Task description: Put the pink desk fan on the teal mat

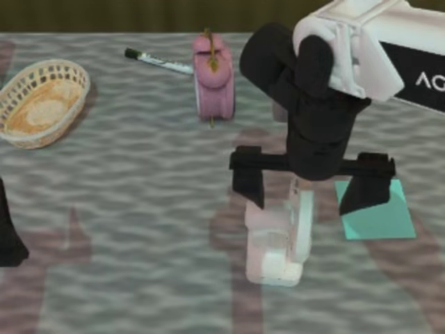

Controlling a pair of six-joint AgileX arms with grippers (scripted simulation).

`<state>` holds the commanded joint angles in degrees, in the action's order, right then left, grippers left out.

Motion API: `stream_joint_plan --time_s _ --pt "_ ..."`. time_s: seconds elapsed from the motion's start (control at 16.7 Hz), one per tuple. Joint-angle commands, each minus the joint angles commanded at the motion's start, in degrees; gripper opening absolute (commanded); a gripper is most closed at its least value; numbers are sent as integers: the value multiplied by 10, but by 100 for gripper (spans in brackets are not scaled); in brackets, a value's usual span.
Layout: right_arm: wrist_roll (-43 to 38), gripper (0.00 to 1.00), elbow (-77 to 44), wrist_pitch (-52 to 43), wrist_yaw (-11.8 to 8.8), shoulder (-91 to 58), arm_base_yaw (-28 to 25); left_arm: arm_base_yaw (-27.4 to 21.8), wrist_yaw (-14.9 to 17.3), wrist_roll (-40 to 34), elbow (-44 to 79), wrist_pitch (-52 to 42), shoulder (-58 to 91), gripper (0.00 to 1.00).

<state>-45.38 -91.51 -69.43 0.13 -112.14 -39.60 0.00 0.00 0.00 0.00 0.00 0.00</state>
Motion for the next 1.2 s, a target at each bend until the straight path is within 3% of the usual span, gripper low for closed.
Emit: stream_joint_plan --time_s 0.78,1.2 --pt "0 2 0 0 0 0 0 0 0 0 0 0 0 100" --pt "0 0 0 0 0 0 0 0 0 0 0 0 0 100"
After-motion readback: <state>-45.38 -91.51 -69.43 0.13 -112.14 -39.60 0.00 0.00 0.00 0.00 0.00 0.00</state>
